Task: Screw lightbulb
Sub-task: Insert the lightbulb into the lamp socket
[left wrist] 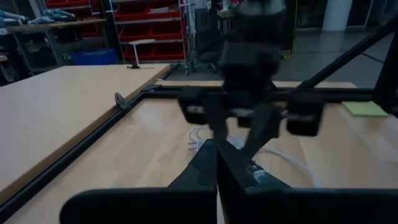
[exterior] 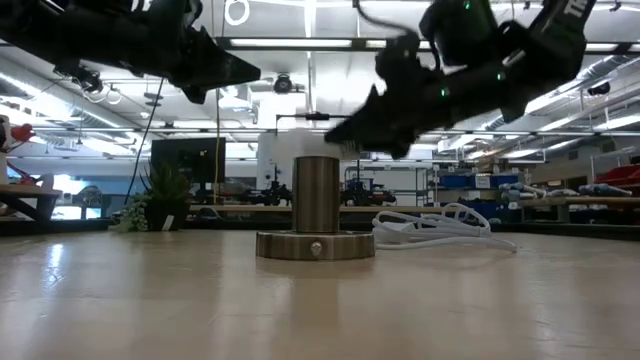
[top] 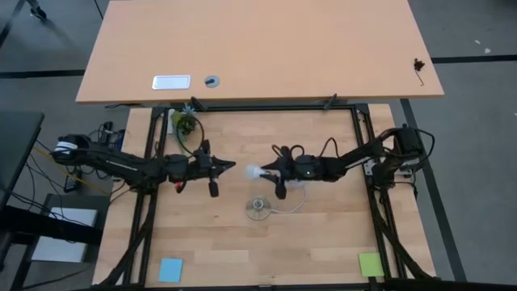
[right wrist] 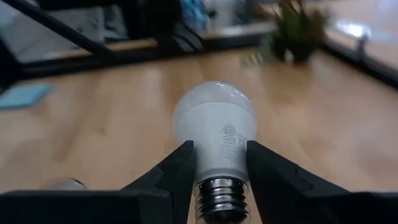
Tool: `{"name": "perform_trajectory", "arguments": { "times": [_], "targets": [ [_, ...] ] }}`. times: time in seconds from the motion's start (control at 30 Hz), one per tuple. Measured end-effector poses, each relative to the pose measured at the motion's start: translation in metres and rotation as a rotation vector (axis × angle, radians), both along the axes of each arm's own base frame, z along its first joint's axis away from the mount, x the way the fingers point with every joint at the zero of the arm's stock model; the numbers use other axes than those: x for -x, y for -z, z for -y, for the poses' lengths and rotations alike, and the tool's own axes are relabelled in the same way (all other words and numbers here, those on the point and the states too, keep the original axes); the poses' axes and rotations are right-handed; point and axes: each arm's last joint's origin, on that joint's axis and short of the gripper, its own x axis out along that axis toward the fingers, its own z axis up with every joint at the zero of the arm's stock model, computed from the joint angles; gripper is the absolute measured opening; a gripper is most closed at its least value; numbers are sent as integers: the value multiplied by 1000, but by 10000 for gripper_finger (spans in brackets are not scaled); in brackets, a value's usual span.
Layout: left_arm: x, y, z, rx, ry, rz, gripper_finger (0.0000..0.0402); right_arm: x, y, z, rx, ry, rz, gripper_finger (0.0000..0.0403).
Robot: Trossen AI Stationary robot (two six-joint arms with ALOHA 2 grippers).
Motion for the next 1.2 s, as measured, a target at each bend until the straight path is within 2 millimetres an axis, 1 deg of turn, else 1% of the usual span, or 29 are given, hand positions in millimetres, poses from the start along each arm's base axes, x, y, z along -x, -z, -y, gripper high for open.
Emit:
{"name": "perform_trajectory", "arguments": {
  "times": [0.17, 0.3, 0.53, 0.63, 0.7, 0.83, 1.0, 1.07, 1.2],
  "targets": [
    [-1, 1, 0, 3, 2, -1, 0, 5, 13, 13, -88, 51, -126, 149],
    [-1, 1, 0, 5, 2, -2, 0, 3, 17, 17, -136, 54, -262, 149],
    [0, 1, 0, 1, 2, -7, 0, -4, 9, 22, -155, 17, -471, 149],
    [0, 1, 0, 1, 2, -8, 0, -9, 1, 25, -185, 13, -499, 149],
    [0, 2, 0, 0, 2, -13, 0, -13, -5, 27, -247, 18, -499, 154],
    [0, 2, 0, -1, 2, -19, 0, -17, -13, 26, -302, 19, -505, 186],
    [0, 3, 0, 0, 2, -28, 0, -17, -13, 22, -325, 26, -516, 251],
    [0, 3, 0, 0, 2, -28, 0, -18, -13, 21, -323, 58, -512, 274],
    [0, 3, 0, 0, 2, -28, 0, -18, -13, 22, -301, 95, -508, 308]
  ]
}}
